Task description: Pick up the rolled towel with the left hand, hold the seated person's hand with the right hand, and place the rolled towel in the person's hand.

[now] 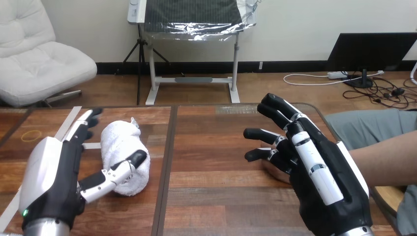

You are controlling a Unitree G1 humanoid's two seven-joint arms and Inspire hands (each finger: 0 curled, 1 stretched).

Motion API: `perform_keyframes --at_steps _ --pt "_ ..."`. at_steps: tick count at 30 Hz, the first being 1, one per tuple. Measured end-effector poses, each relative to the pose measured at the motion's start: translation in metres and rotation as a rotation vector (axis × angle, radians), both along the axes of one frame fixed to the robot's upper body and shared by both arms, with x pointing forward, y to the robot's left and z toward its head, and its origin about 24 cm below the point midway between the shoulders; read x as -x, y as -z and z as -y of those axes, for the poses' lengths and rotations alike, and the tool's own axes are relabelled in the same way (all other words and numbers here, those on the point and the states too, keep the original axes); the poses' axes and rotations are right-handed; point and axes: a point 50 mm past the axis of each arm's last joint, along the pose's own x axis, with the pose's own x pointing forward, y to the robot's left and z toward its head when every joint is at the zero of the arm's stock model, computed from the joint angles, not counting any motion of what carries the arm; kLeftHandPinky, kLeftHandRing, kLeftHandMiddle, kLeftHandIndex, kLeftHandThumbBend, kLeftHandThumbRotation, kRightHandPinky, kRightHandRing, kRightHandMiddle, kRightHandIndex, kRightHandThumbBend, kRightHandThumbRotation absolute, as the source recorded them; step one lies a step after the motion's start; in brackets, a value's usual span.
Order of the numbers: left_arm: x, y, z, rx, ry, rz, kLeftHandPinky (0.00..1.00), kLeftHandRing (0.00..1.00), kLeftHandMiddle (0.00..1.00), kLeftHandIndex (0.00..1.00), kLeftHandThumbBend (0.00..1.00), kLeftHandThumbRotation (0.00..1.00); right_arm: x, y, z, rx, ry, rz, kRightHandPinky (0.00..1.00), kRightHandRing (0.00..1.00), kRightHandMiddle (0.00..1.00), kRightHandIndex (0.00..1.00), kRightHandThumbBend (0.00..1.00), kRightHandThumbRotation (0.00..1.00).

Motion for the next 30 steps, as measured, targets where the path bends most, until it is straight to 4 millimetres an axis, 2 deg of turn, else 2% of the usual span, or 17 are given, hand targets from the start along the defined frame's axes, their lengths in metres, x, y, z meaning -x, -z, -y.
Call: perform_keyframes --at_steps 6,21,30 --pt "-0.008 0.001 0.003 -0.064 -0.044 -0.031 0.8 0.87 0.91 0.96 0.8 0.7 0.0 0.0 0.001 0.003 0.004 0.0 0.56 0.71 0.86 0.86 0.14 0.54" --pt "-0.041 0.005 0.015 -0.141 -0.136 -0.081 0.81 0.89 0.93 0.97 0.77 0.69 0.001 0.001 0.005 0.013 0.01 -0.002 0.56 0.72 0.86 0.86 0.14 0.49" --pt "-0.062 0.007 0.021 -0.166 -0.181 -0.111 0.82 0.89 0.94 0.98 0.76 0.75 0.002 0.001 0.007 0.024 0.014 -0.004 0.56 0.72 0.86 0.87 0.1 0.38"
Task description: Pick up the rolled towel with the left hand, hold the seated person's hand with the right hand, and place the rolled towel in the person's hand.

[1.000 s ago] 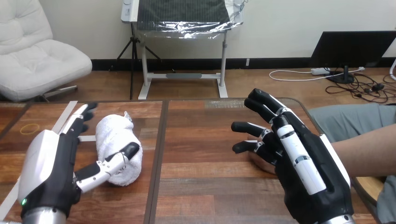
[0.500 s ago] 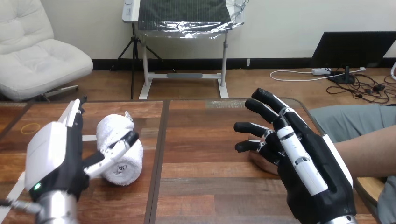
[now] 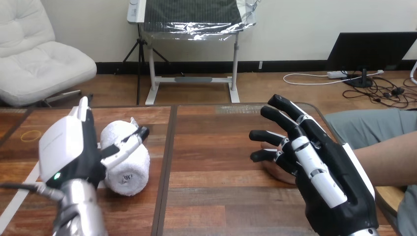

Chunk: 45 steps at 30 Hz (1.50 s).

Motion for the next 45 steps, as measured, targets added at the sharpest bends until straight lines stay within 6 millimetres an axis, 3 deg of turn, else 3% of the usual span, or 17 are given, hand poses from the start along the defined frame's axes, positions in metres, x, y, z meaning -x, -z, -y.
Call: perform_keyframes --at_steps 15,30,31,39,45 --pt "-0.03 0.0 0.006 0.01 -0.059 -0.058 0.74 0.86 0.92 0.98 0.83 0.89 0.0 0.0 0.0 0.012 -0.007 0.001 0.6 0.74 0.86 0.88 0.11 0.32" --pt "-0.055 -0.004 0.016 0.001 -0.083 -0.157 0.51 0.62 0.69 0.94 0.92 0.98 0.0 0.001 0.0 0.071 -0.003 0.004 0.63 0.77 0.87 0.89 0.11 0.29" --pt "-0.062 -0.003 0.019 -0.014 -0.092 -0.201 0.45 0.55 0.63 0.93 0.92 0.99 0.0 0.001 -0.001 0.081 -0.007 0.007 0.63 0.77 0.87 0.9 0.11 0.29" --pt "-0.068 -0.001 0.024 -0.046 -0.107 -0.273 0.41 0.52 0.61 0.91 0.93 0.98 -0.001 0.0 0.0 0.092 -0.01 0.007 0.64 0.78 0.87 0.9 0.13 0.3" --pt "-0.073 0.001 0.026 -0.067 -0.132 -0.34 0.47 0.58 0.67 0.89 0.95 0.99 -0.001 0.0 0.0 0.102 -0.019 0.0 0.65 0.78 0.88 0.9 0.14 0.31"
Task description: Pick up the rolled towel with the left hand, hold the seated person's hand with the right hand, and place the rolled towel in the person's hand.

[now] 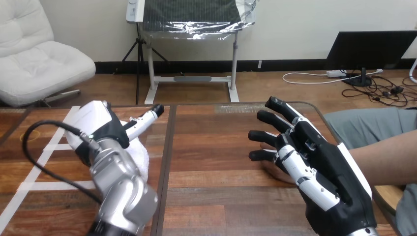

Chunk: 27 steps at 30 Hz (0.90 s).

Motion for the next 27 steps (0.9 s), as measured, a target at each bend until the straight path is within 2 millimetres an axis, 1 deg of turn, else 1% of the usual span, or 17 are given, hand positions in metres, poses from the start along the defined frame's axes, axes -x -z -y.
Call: perform_keyframes --at_steps 4,9,10,15,17,19,22,27 --pt "-0.002 0.001 0.0 -0.024 -0.01 -0.034 0.49 0.6 0.71 0.89 0.96 1.0 0.0 0.0 0.001 0.009 -0.009 -0.005 0.65 0.78 0.88 0.9 0.14 0.31" --pt "-0.004 0.002 -0.003 -0.052 -0.014 -0.069 0.5 0.62 0.73 0.89 0.97 1.0 0.0 0.0 0.002 0.007 -0.018 -0.012 0.65 0.78 0.88 0.91 0.15 0.32" --pt "-0.004 0.002 -0.003 -0.057 -0.015 -0.074 0.49 0.61 0.72 0.89 0.97 1.0 0.0 0.0 0.002 0.006 -0.019 -0.012 0.65 0.78 0.88 0.91 0.15 0.32" --pt "-0.004 0.002 -0.006 -0.072 -0.019 -0.097 0.43 0.54 0.67 0.88 0.98 1.0 0.0 -0.001 0.003 0.0 -0.02 -0.014 0.64 0.79 0.88 0.92 0.16 0.33" --pt "-0.004 0.002 -0.007 -0.078 -0.02 -0.105 0.36 0.46 0.6 0.88 0.99 1.0 0.001 -0.001 0.004 -0.003 -0.021 -0.014 0.64 0.79 0.88 0.92 0.15 0.34" --pt "-0.003 0.002 -0.008 -0.085 -0.02 -0.115 0.32 0.41 0.54 0.88 0.99 1.0 0.001 -0.001 0.005 -0.002 -0.024 -0.014 0.64 0.79 0.89 0.93 0.15 0.34" --pt "-0.003 0.003 -0.01 -0.095 -0.021 -0.128 0.27 0.35 0.49 0.88 1.0 1.0 0.001 -0.002 0.006 0.002 -0.031 -0.013 0.67 0.81 0.9 0.94 0.15 0.37" --pt "-0.002 0.003 -0.015 -0.113 -0.019 -0.149 0.23 0.31 0.45 0.87 1.0 1.0 0.001 -0.002 0.007 0.011 -0.057 -0.012 0.7 0.82 0.9 0.94 0.16 0.42"
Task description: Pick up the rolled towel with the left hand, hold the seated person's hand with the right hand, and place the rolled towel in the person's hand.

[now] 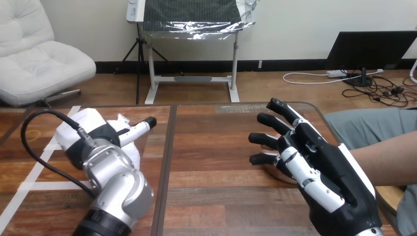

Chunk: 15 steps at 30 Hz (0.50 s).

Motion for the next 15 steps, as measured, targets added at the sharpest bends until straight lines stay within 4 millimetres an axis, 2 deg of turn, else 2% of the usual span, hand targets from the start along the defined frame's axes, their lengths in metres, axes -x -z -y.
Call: perform_keyframes --at_steps 6,12,15 --pt "0.001 -0.002 -0.006 -0.024 0.008 -0.009 0.18 0.26 0.4 0.85 1.0 1.0 0.0 0.0 0.0 0.003 -0.019 -0.006 0.74 0.83 0.9 0.94 0.19 0.52" --pt "0.006 -0.001 -0.011 -0.038 0.021 -0.021 0.13 0.2 0.34 0.85 1.0 1.0 0.0 0.0 0.0 -0.024 -0.028 -0.022 0.75 0.84 0.91 0.94 0.29 0.62" --pt "0.01 0.001 -0.012 -0.049 0.034 -0.033 0.12 0.18 0.33 0.85 1.0 1.0 0.001 0.0 0.0 -0.054 -0.039 -0.035 0.75 0.84 0.92 0.95 0.3 0.65"
